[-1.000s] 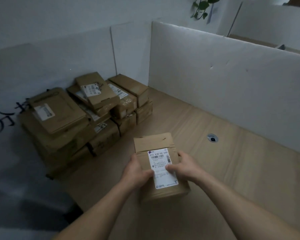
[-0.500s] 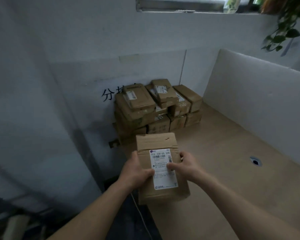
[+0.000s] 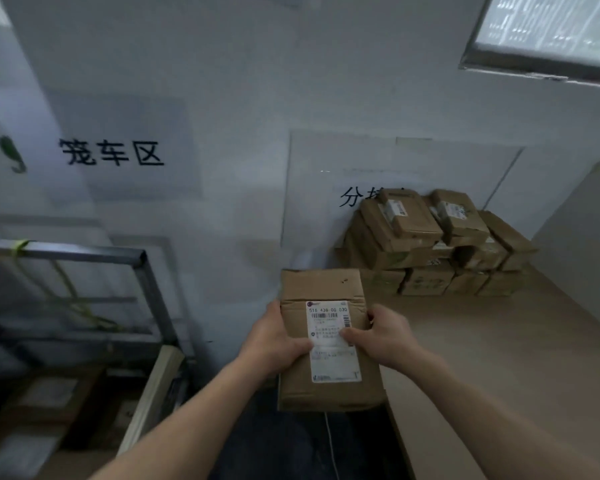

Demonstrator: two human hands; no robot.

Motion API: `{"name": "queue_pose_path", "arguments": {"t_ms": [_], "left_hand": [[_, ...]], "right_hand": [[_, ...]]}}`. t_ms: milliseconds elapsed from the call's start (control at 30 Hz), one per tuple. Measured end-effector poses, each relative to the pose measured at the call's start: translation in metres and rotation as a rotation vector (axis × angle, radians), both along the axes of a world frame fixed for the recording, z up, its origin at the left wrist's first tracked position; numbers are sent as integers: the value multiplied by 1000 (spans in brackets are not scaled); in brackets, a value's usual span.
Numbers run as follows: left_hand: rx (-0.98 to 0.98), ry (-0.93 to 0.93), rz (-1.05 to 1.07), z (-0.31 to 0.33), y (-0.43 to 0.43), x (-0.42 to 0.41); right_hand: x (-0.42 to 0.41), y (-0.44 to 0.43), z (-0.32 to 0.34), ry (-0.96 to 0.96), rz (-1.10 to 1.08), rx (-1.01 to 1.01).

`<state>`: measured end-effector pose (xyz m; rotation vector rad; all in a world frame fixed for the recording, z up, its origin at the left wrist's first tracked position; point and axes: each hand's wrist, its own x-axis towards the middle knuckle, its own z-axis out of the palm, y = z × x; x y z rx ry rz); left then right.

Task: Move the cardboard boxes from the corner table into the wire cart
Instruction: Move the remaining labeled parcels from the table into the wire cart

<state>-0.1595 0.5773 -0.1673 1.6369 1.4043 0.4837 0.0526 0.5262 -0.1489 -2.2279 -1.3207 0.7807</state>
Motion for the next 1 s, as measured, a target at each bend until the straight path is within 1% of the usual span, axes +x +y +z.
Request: {"name": "queue_pose_path", "arguments": {"t_ms": [167,367,567,733,867,1000], "left_hand": [[26,6,138,-2,-6,-81],[13,-14,318,-4,-25,-170],[2,-33,455,-7,-46,-248],[-3,5,537,-17,-65,-297],[-17,26,643,-24,-78,-329],[-58,2,754,-34,-81,-353]], "right_hand": [[-75,15,-1,-86,135,11],[-161,30,0,-58,350,7],[-242,39,1,-16,495,-39],[-295,44,-8,-2,596,-56],[-334,54,-15,-17,678,-74],[-371,74,-25,-77,799,-82]]}}
